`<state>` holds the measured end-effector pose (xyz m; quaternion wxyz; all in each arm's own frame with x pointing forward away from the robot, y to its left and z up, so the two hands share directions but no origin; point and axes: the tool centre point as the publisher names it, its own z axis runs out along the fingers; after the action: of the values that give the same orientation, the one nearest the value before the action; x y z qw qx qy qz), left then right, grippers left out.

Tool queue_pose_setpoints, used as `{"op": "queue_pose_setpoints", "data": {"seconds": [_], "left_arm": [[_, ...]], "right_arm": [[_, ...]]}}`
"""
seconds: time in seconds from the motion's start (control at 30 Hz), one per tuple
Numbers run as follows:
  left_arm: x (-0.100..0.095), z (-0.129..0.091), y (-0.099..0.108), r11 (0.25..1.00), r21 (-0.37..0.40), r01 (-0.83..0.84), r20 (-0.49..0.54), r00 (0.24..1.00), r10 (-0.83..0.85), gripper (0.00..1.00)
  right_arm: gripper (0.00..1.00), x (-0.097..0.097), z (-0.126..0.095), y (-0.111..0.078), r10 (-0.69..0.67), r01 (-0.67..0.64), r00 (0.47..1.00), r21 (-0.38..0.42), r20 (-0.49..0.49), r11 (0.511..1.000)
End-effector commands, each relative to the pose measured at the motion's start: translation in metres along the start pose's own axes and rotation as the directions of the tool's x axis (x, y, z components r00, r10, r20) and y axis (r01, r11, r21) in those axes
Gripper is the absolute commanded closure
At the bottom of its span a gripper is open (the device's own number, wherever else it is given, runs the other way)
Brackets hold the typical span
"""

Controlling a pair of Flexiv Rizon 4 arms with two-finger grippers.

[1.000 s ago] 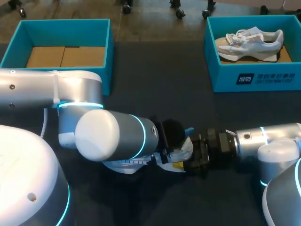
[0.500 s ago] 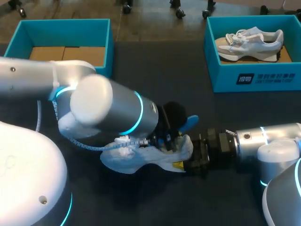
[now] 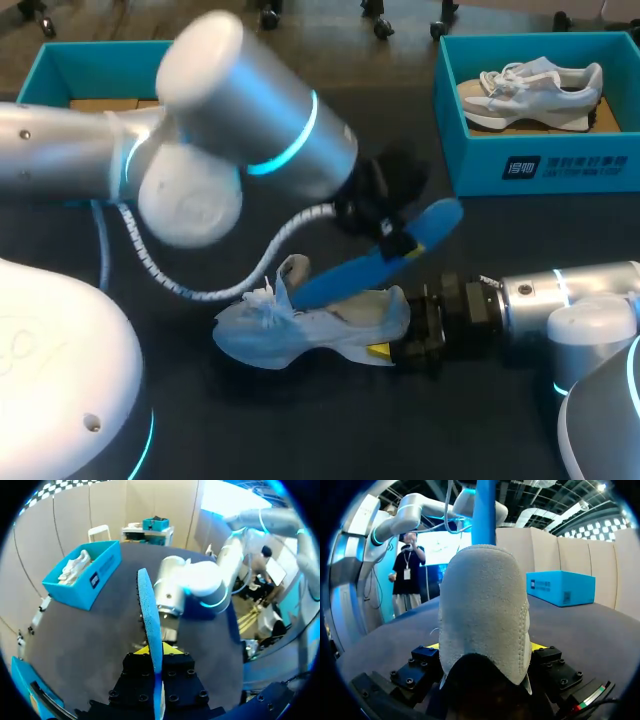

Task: Take the shoe out of the shoebox, open the shoe tongue, remove and reinsert the insole, then place the shoe into the shoebox

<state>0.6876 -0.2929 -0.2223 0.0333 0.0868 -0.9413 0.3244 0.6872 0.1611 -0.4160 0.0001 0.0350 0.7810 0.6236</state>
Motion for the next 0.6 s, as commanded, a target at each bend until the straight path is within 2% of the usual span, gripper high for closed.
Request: {"op": "queue_pose_setpoints", "data": {"seconds": [0.03,0.1,0.13,0.17,0.37,0.6], "left_arm": [[0.001,-0.036,-0.021,1.0,-0.01,-0.005,-0.252,0.968,0.003,1.0],[0.002,-0.04,-0.025,1.0,-0.004,-0.005,-0.272,0.962,0.003,1.0],[0.008,-0.057,-0.036,1.0,0.021,-0.003,-0.327,0.945,0.01,1.0],[0.011,-0.065,-0.04,0.999,0.035,-0.005,-0.343,0.939,0.016,1.0],[0.029,-0.123,-0.075,0.986,0.165,0.016,-0.379,0.924,0.049,1.0],[0.029,-0.123,-0.075,0.986,0.165,0.016,-0.379,0.924,0.049,1.0]], "right_arm": [[1.0,0.001,0.002,-0.001,0.0,0.0,1.0,0.003,0.0,1.0],[1.0,0.001,0.002,-0.001,0.0,0.0,1.0,0.003,0.0,1.0],[1.0,0.001,0.002,-0.001,0.0,0.0,1.0,0.003,0.0,1.0],[1.0,0.001,0.002,-0.001,0.0,0.0,1.0,0.003,0.0,1.0],[1.0,0.001,0.002,-0.001,0.0,0.0,1.0,0.003,0.0,1.0],[1.0,0.001,0.002,-0.001,0.0,0.0,1.0,0.003,0.0,1.0]]}}
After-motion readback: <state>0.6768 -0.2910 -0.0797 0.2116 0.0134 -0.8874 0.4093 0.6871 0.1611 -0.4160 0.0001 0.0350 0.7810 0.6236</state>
